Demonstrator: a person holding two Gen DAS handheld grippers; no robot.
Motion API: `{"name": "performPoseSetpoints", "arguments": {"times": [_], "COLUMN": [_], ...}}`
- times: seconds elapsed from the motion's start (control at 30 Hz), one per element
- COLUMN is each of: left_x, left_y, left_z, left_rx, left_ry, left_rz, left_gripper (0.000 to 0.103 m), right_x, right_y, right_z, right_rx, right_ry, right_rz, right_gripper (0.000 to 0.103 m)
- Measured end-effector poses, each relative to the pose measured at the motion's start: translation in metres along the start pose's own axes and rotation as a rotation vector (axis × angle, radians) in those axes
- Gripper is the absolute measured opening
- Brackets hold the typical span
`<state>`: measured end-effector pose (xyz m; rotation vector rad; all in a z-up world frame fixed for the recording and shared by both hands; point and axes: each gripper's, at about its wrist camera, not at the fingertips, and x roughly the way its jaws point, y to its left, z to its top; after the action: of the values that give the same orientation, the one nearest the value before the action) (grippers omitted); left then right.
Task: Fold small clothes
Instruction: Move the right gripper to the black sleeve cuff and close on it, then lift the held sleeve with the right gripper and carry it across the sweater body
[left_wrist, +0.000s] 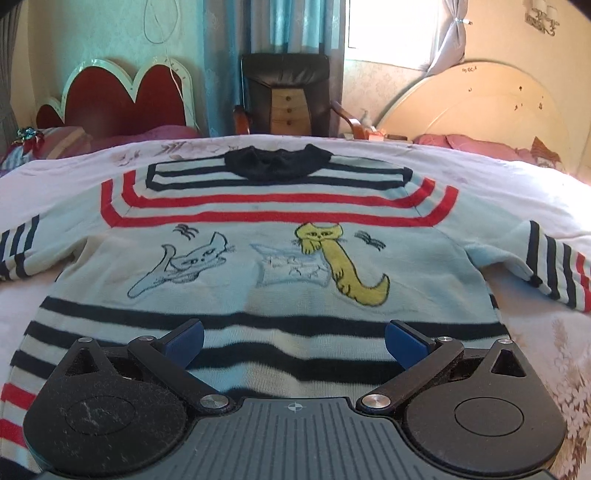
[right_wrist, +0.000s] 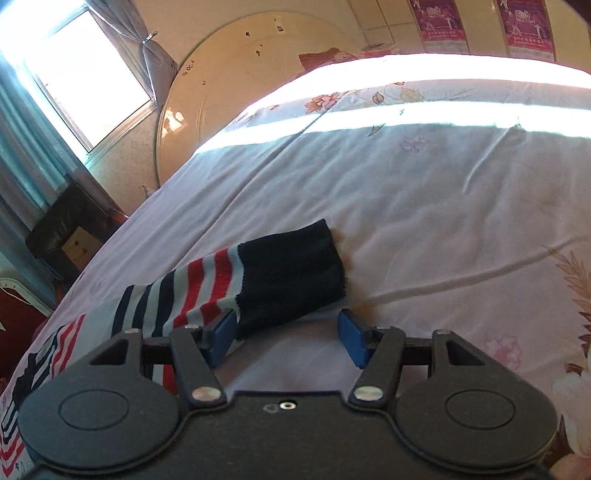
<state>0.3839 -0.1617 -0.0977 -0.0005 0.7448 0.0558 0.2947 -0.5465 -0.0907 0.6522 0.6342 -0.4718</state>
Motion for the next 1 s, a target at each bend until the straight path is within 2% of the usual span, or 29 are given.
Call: {"name": "performPoseSetpoints", "arguments": {"times": [0.13,0.23,0.3,0.43,0.47,0.5,0.53,0.63,0.7,0.83,1.0], "left_x": [0.01,0.018,0.019,0.025,0.028,0.03,0.032,0.037,0.035,0.042,0.045], "left_y": [-0.004,-0.003,-0.002,0.009,0.013,0.018,0.023,0.047,0.065,0.101,0.155], "left_z": [0.009,0.019,0.024,0.026,0.026,0.025,0.024,0.023,0.023,0.03,0.038], "left_rx": [0.023,0.002,-0.002,0.0,0.004,0.009,0.011,0.004,-0.013,-0.016,-0.057], "left_ry": [-0.013,0.029,0.03,0.045,0.059,0.068,0.075,0.083,0.044,0.012,-0.018], "left_rz": [0.033,0.003,-0.006,-0.006,-0.001,0.001,0.002,-0.018,-0.046,-0.005,-0.062], "left_gripper": [0.103,0.103,0.103,0.103,0.103,0.103,0.103,0.103,0.103,0.103,0.103], "right_x": [0.008,0.013,0.016,0.021,0.02,0.021,0.022,0.022,0.015,-0.006,-0.017], "right_y": [0.0,0.002,0.003,0.003,0.004,0.005,0.006,0.015,0.035,0.099,0.192], "right_z": [0.004,0.007,0.008,0.012,0.012,0.012,0.012,0.011,0.009,-0.004,-0.046], "right_rx": [0.004,0.0,0.001,0.003,-0.002,-0.008,-0.014,-0.045,-0.101,-0.256,-0.393], "right_ry": [-0.013,-0.025,-0.027,-0.026,-0.027,-0.025,-0.022,-0.033,-0.065,-0.111,-0.072], "right_rz": [0.011,0.021,0.018,0.012,0.01,0.009,0.012,-0.005,0.011,0.102,0.242], "right_gripper": [0.064,0.061,0.044,0.038,0.032,0.02,0.015,0.008,0.008,0.007,0.007]}}
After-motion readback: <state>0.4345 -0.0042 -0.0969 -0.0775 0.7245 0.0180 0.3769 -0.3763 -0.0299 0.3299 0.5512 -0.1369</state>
